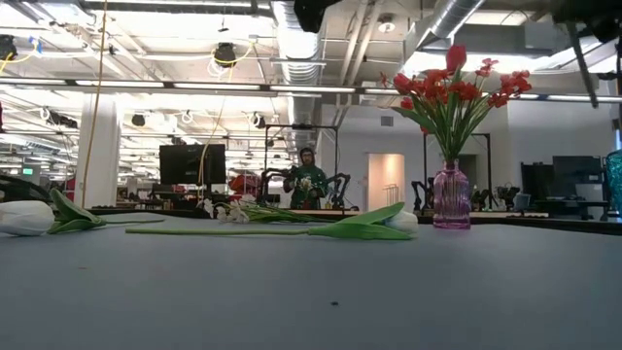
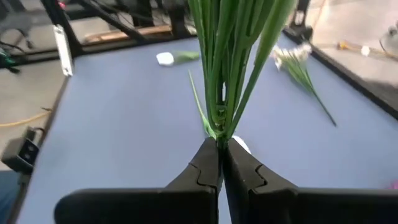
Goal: Sort flowers into vase by color
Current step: Put the bottom white flowers into the blue vase
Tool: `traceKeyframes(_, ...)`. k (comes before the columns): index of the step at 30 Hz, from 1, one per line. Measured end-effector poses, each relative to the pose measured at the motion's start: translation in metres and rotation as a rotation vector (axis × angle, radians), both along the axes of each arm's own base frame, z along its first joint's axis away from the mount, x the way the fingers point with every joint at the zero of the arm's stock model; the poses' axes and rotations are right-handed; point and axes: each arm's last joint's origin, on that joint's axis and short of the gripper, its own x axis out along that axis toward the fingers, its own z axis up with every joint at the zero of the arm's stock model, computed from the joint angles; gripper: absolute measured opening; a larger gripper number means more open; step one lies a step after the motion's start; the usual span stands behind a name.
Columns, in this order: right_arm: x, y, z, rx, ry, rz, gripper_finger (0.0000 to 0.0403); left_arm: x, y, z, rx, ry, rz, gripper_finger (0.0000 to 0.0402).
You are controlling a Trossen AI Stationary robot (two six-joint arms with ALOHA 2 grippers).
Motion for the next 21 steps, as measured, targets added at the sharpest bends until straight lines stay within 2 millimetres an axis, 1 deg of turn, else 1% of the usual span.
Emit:
traceKeyframes(5,-0.012,-0.005,-0.007,0.013,0.072,0.005,0.0033,-0.001,0.001,-0.005,-0.006,0.054,0.015,0.0162)
traceKeyframes(12,-0.033,-0.020,0.006,0.086,0.084,0.057,0.0035,-0.001,0.001,-0.005,-0.008,0.050,0.035,0.0162)
traceKeyframes(16,-0.040,-0.028,0.014,0.110,0.102,0.096,0.0034,0.000,0.002,-0.003,-0.006,0.036,0.065,0.0162)
traceKeyframes(21,-0.045,-0.037,0.015,0.104,0.140,0.115,0.0033,0.000,0.002,-0.003,-0.006,0.032,0.070,0.0162)
